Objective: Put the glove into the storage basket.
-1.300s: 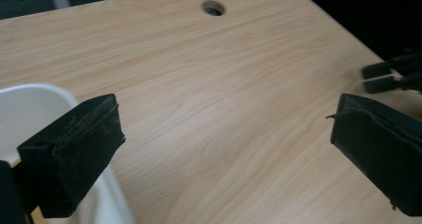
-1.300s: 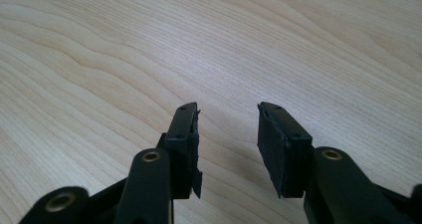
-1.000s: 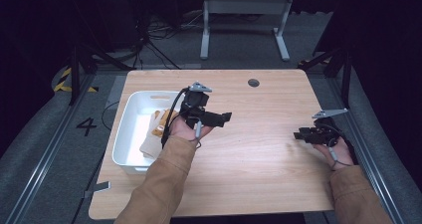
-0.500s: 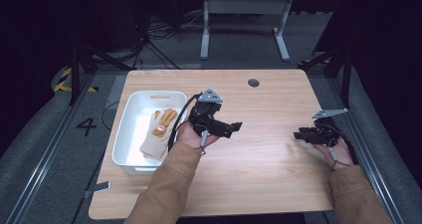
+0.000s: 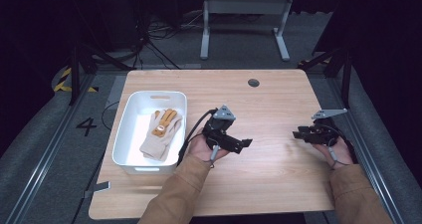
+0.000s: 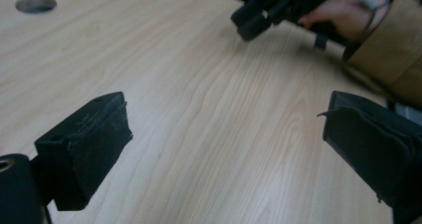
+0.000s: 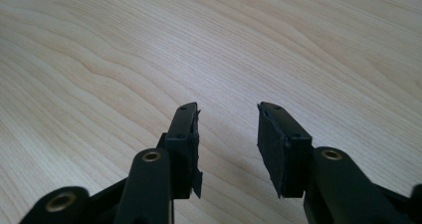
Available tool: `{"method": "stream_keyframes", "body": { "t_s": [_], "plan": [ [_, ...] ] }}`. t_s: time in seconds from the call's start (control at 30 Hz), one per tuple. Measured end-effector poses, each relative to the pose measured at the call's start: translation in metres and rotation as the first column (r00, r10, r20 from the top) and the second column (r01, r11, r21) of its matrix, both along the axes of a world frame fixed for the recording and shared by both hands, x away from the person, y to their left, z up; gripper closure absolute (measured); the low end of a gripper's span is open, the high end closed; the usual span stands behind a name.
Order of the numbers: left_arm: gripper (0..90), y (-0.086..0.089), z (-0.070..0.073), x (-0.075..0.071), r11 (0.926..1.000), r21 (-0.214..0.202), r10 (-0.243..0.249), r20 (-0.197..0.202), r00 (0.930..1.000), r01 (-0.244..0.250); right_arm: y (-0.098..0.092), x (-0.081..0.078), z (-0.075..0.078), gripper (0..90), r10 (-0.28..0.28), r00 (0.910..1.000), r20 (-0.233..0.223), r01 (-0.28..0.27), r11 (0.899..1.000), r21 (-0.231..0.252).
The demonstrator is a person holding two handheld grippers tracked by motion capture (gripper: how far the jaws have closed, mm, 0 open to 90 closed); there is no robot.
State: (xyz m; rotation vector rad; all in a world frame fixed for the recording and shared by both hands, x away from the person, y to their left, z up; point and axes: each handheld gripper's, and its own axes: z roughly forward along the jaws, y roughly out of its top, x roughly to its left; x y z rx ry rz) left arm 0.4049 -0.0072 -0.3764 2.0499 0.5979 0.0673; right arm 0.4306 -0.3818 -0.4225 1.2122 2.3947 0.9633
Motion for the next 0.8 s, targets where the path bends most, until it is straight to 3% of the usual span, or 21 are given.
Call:
{"method": "stream_keyframes", "body": {
  "t_s": [0.1, 0.17, 0.23, 0.3, 0.33, 0.43, 0.47, 0.63, 0.67, 0.8],
  "plan": [
    [6.4, -0.008, -0.013, -0.002, 0.9989, 0.039, -0.026, -0.013, 0.9996, 0.027, 0.002, 0.000, -0.001, 61.3, 0.006, 1.0000, -0.002, -0.006, 1.000, -0.008],
    [6.4, -0.010, -0.016, -0.003, 0.9988, 0.042, -0.025, -0.001, 0.9997, 0.025, 0.004, 0.000, -0.003, 61.3, 0.018, 0.9998, 0.001, -0.018, 1.000, -0.016],
    [7.1, -0.012, -0.027, -0.002, 0.9990, 0.019, -0.039, -0.029, 0.9988, 0.040, 0.007, 0.000, -0.005, 61.3, 0.023, 0.9997, -0.006, -0.023, 0.999, -0.022],
    [7.0, -0.013, -0.031, -0.002, 0.9989, 0.028, -0.037, -0.039, 0.9986, 0.038, 0.007, 0.001, -0.006, 61.3, 0.028, 0.9996, -0.001, -0.028, 0.999, -0.022],
    [6.7, -0.015, -0.038, -0.001, 0.9974, 0.055, -0.043, -0.054, 0.9976, 0.046, 0.008, 0.000, -0.006, 61.3, 0.032, 0.9995, -0.005, -0.032, 0.999, -0.023],
    [6.3, -0.018, -0.046, 0.001, 0.9954, 0.075, -0.053, -0.082, 0.9952, 0.059, 0.007, 0.000, -0.006, 61.3, 0.038, 0.9993, -0.002, -0.038, 0.999, -0.020],
    [5.5, -0.020, -0.054, 0.003, 0.9931, 0.094, -0.060, -0.113, 0.9918, 0.071, 0.007, 0.000, -0.006, 61.3, 0.036, 0.9993, -0.007, -0.036, 0.999, -0.018],
    [5.2, -0.023, -0.064, 0.002, 0.9876, 0.127, -0.077, -0.122, 0.9895, 0.092, 0.008, -0.001, -0.006, 61.3, 0.038, 0.9992, -0.008, -0.039, 0.999, -0.021],
    [5.0, -0.024, -0.067, 0.001, 0.9832, 0.157, -0.074, -0.118, 0.9902, 0.093, 0.008, -0.001, -0.007, 61.3, 0.039, 0.9992, -0.008, -0.040, 0.999, -0.021],
    [4.7, -0.023, -0.070, 0.001, 0.9801, 0.175, -0.076, -0.102, 0.9919, 0.093, 0.008, 0.000, -0.008, 61.3, 0.040, 0.9992, -0.010, -0.040, 0.999, -0.022]
  ]
}}
